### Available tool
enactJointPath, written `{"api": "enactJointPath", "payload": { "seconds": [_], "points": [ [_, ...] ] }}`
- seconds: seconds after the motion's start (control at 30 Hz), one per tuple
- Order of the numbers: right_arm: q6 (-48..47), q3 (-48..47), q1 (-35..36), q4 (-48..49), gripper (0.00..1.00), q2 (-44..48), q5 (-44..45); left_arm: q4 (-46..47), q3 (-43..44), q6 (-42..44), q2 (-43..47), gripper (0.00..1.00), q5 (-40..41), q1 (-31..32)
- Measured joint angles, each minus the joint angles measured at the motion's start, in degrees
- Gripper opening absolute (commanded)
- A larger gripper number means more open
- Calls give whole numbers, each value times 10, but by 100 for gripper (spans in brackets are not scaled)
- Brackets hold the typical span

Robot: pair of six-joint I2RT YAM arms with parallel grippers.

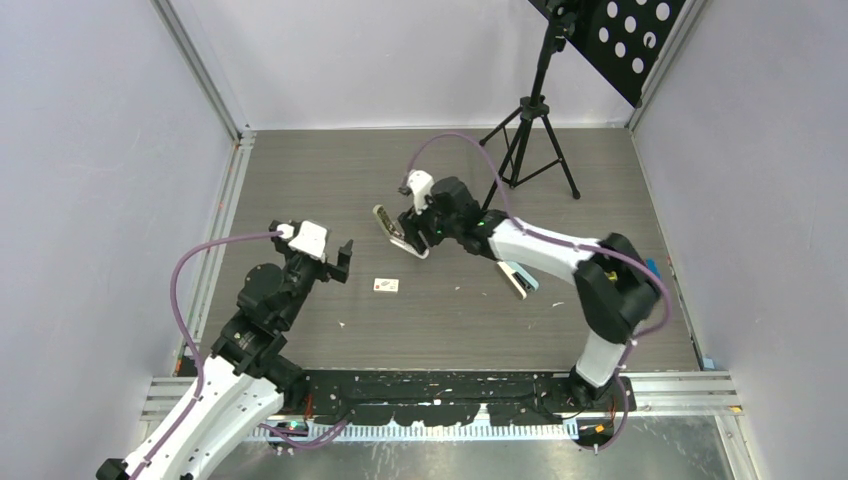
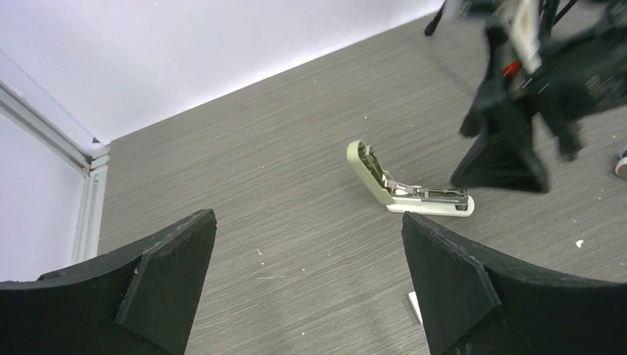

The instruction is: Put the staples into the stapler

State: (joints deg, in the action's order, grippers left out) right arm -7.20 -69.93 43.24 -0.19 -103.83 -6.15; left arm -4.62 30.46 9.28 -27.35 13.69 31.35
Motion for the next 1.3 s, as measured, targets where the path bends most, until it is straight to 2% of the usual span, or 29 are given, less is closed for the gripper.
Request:
{"api": "enactJointPath", "payload": {
  "seconds": [0.3, 0.5, 0.67, 0.9, 1.3],
  "points": [
    [139, 82, -76, -116, 71, 207, 68, -15, 5, -19, -42, 100, -27, 0],
    [204, 130, -161, -223, 71, 269, 68, -24, 7, -28, -57, 100, -44, -2],
    [248, 147, -219, -300, 72, 282, 58, -30, 14, -28, -69, 100, -52, -2],
    [279, 194, -261, -349, 75, 288, 42, -30, 14, -28, -76, 100, -63, -3],
    [261, 195, -271, -354, 82, 194, 35, -34, 14, -26, -79, 100, -76, -3]
  ]
}}
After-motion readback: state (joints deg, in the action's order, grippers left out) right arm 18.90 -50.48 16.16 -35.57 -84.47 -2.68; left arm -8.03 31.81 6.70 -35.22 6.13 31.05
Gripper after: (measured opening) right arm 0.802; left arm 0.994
